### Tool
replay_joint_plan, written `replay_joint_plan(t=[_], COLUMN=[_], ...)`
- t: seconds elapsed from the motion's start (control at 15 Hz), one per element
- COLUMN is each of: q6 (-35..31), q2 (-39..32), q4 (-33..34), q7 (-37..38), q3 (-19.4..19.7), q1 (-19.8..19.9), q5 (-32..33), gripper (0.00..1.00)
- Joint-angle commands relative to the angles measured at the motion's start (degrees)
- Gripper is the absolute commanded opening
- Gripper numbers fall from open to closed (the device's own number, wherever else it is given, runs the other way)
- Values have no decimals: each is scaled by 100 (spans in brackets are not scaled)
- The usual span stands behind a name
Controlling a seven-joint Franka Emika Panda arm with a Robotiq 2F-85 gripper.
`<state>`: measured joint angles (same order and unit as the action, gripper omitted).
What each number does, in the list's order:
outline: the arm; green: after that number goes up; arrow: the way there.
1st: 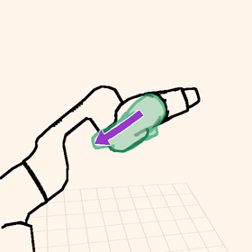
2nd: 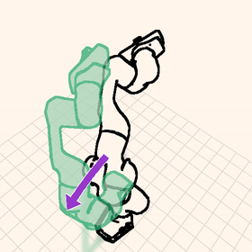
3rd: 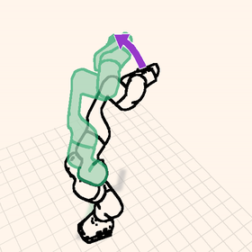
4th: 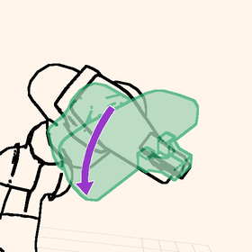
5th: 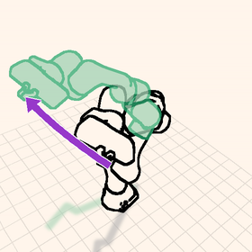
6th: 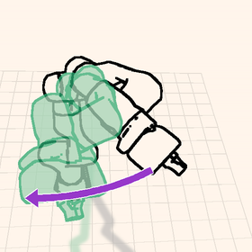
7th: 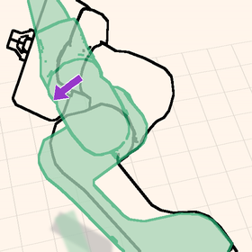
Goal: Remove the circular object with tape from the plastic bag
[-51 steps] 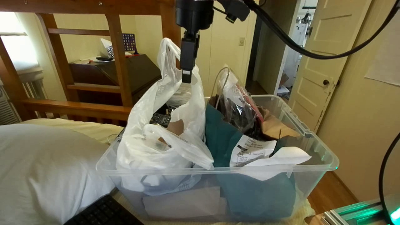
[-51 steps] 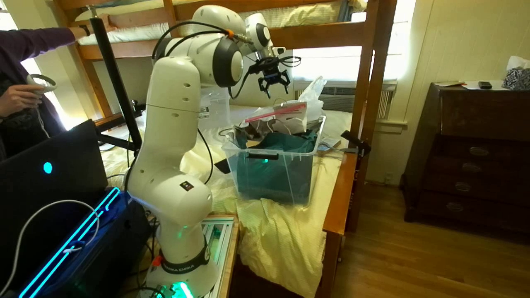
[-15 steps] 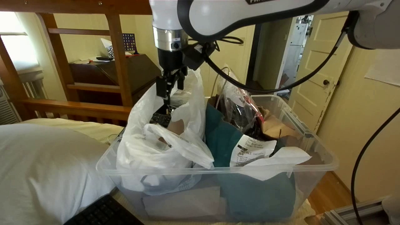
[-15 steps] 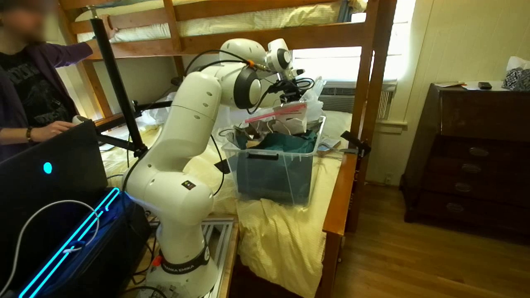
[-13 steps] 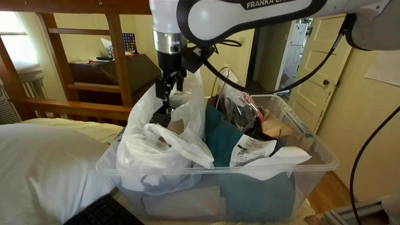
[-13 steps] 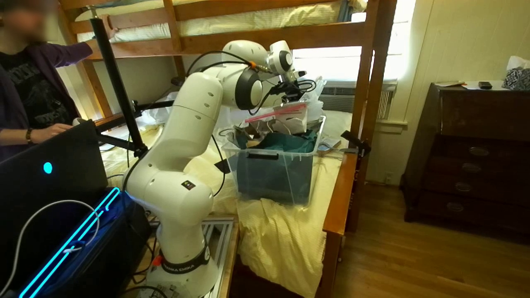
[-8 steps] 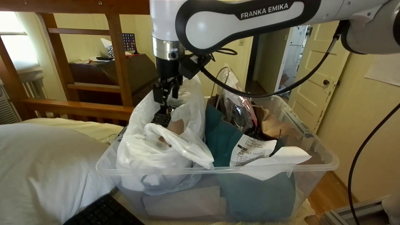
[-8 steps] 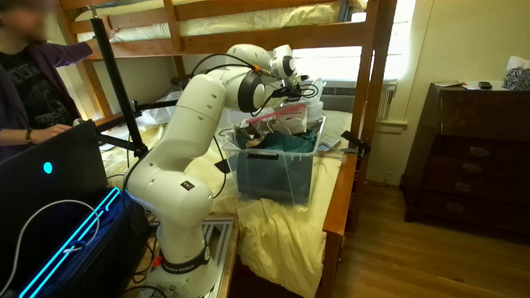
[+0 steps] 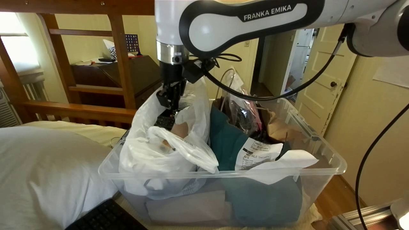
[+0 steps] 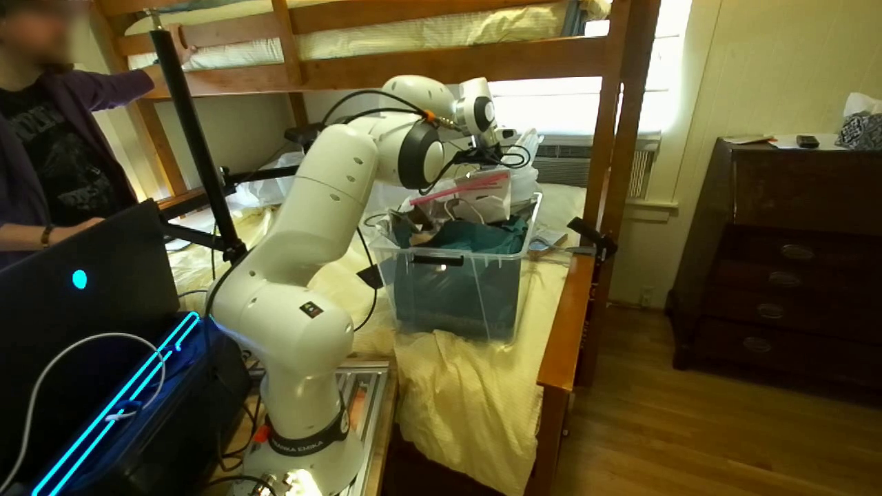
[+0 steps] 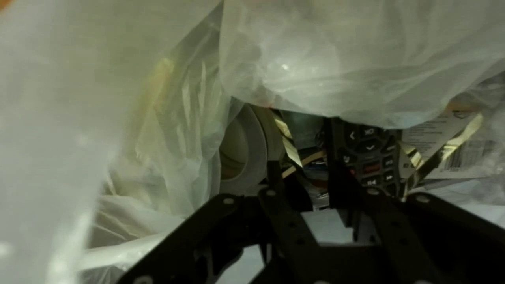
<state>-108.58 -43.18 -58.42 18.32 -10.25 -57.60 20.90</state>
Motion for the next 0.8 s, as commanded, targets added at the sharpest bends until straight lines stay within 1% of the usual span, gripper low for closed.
replay_joint_plan(t=[0.0, 0.07, 0.13, 0.27, 0.33, 0.47, 0.6, 0.67, 0.73], q6=[-102, -81, -93, -90, -130, -231, -305, -349, -380], q2=[47, 54, 61, 82, 92, 100, 98, 100, 102], q4=[-159, -168, -186, -251, -294, -365, -410, -445, -481], q7=[-22, -37, -43, -66, -66, -73, -89, -110, -126], q3=[-40, -30, -28, -22, -22, -31, -49, -53, -58], q1=[94, 98, 111, 139, 157, 200, 239, 253, 267], q5=[-82, -58, -50, -34, -30, -31, -54, -51, -56], gripper=[61, 67, 70, 71, 69, 69, 65, 69, 70])
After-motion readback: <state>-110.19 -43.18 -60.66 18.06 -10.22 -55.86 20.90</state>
